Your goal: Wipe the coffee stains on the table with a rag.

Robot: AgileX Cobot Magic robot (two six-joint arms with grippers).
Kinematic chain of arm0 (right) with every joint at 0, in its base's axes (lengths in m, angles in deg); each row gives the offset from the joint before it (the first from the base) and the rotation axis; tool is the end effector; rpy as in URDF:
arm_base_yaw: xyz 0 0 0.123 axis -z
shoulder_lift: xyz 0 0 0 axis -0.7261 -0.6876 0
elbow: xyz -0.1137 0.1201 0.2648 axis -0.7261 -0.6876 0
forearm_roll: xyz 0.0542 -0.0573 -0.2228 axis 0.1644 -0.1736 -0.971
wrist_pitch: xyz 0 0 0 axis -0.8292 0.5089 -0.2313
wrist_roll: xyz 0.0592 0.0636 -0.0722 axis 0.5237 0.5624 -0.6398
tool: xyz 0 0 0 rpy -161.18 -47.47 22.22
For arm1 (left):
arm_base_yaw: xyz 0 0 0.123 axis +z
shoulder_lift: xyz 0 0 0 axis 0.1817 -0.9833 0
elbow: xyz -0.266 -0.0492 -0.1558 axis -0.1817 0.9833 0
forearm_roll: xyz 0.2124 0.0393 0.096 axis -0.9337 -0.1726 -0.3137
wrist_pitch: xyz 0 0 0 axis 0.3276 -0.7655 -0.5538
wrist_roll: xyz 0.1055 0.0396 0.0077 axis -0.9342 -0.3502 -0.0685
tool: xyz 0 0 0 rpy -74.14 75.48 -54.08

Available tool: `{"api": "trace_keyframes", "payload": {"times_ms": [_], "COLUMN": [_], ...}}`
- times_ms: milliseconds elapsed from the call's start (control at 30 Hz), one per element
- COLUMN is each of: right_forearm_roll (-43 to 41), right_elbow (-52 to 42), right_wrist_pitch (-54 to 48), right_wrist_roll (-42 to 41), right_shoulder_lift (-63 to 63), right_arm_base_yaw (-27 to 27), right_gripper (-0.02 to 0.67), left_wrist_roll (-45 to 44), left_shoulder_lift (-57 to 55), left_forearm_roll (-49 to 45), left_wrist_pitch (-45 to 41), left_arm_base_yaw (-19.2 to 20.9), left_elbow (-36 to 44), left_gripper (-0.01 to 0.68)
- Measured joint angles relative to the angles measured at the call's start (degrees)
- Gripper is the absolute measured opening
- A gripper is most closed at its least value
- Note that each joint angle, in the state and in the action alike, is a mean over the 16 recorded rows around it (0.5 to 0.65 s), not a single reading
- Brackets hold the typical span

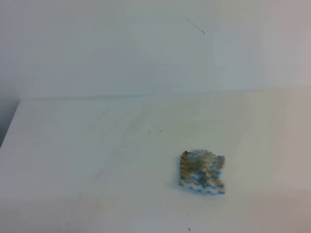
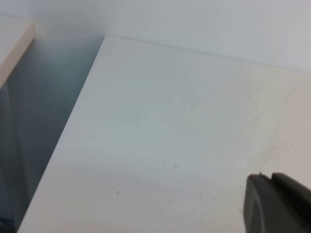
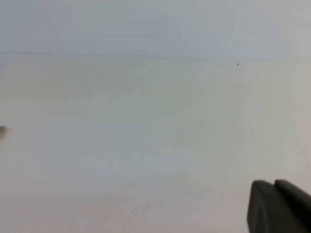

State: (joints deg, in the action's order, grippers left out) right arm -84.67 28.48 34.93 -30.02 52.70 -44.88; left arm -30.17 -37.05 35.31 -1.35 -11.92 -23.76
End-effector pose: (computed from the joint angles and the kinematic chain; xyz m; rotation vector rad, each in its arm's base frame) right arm 0.0315 -0.0064 0.1716 -0.0148 1.7864 -0.1254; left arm 0.0322 -0.0005 0.1785 -0.2502 1.7997 -0.2290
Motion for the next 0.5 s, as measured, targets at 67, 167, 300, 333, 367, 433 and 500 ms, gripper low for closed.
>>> {"api": "trace_keyframes", "payload": {"times_ms": [67,167,300,333,367,433,500], "right_forearm_roll": [0.0,0.0,0.0,0.0,0.0,0.0,0.0], "right_elbow": [0.0,0.0,0.0,0.0,0.0,0.0,0.0], "right_wrist_pitch": [0.0,0.0,0.0,0.0,0.0,0.0,0.0], "right_wrist_roll": [0.0,0.0,0.0,0.0,0.0,0.0,0.0], "right_shoulder_lift": [0.0,0.0,0.0,0.0,0.0,0.0,0.0], "right_arm_base_yaw": [0.0,0.0,0.0,0.0,0.0,0.0,0.0], "right_gripper": [-0.003,-0.003,-0.003,-0.003,-0.003,-0.003,-0.004], "left_wrist_roll": [0.0,0.0,0.0,0.0,0.0,0.0,0.1], "left_shoulder_lift": [0.0,0.0,0.0,0.0,0.0,0.0,0.0], "left_forearm_roll": [0.0,0.0,0.0,0.0,0.0,0.0,0.0], "left_wrist_pitch": [0.0,0.0,0.0,0.0,0.0,0.0,0.0], "left_arm_base_yaw": [0.0,0.0,0.0,0.0,0.0,0.0,0.0], "left_elbow": [0.0,0.0,0.0,0.0,0.0,0.0,0.0], "left_gripper": [-0.001,-0.001,-0.001,-0.001,-0.001,-0.001,-0.001]}}
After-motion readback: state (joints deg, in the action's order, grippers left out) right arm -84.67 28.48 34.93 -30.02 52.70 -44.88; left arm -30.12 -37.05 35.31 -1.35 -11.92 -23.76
